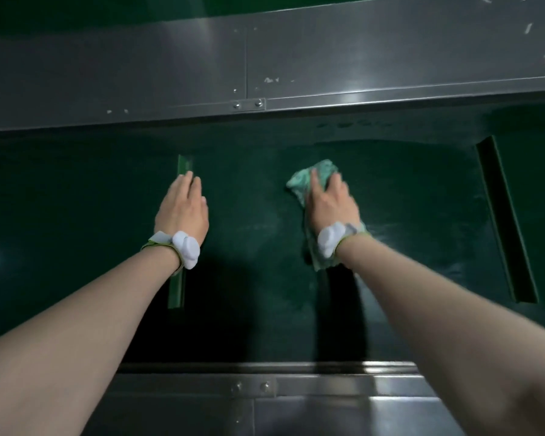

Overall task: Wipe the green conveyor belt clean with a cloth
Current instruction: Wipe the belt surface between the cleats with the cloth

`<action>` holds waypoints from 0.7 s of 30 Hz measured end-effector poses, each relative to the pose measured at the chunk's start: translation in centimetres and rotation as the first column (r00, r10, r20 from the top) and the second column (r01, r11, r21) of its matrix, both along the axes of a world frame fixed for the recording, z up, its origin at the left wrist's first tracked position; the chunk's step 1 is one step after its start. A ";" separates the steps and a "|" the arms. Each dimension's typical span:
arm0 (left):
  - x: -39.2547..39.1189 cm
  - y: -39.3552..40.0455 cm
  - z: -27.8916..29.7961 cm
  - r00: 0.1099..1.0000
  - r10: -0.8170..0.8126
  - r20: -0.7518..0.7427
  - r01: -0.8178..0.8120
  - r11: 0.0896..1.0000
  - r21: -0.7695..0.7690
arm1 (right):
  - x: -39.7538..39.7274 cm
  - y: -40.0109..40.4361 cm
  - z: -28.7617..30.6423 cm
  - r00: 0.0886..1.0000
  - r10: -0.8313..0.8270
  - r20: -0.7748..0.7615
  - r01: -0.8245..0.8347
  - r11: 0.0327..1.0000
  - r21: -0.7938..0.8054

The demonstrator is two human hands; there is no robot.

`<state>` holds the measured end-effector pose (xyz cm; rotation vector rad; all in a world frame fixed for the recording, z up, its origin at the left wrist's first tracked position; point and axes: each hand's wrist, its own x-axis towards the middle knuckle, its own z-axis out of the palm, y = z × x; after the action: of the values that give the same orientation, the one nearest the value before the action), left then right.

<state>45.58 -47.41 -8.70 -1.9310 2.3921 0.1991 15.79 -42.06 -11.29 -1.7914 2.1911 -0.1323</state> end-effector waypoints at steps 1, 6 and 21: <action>0.2 0.0 -0.3 1.000 -0.028 0.007 0.028 1.000 -0.003 | -0.3 -1.3 0.0 0.997 -0.069 0.021 0.069 0.998 0.011; 1.3 0.0 -1.1 0.996 -0.085 -0.008 0.084 0.994 -0.070 | 6.8 0.6 0.3 0.989 -0.014 0.147 0.021 0.998 -0.051; 3.9 -1.5 -1.0 0.952 0.096 -0.290 -0.120 0.991 -0.066 | 15.1 -0.3 -1.2 0.838 0.546 -0.009 -0.542 0.829 -0.135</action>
<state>49.53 -48.93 -9.67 -2.2102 2.5029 0.4192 30.92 -42.38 -12.52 -2.3951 1.5913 -0.1757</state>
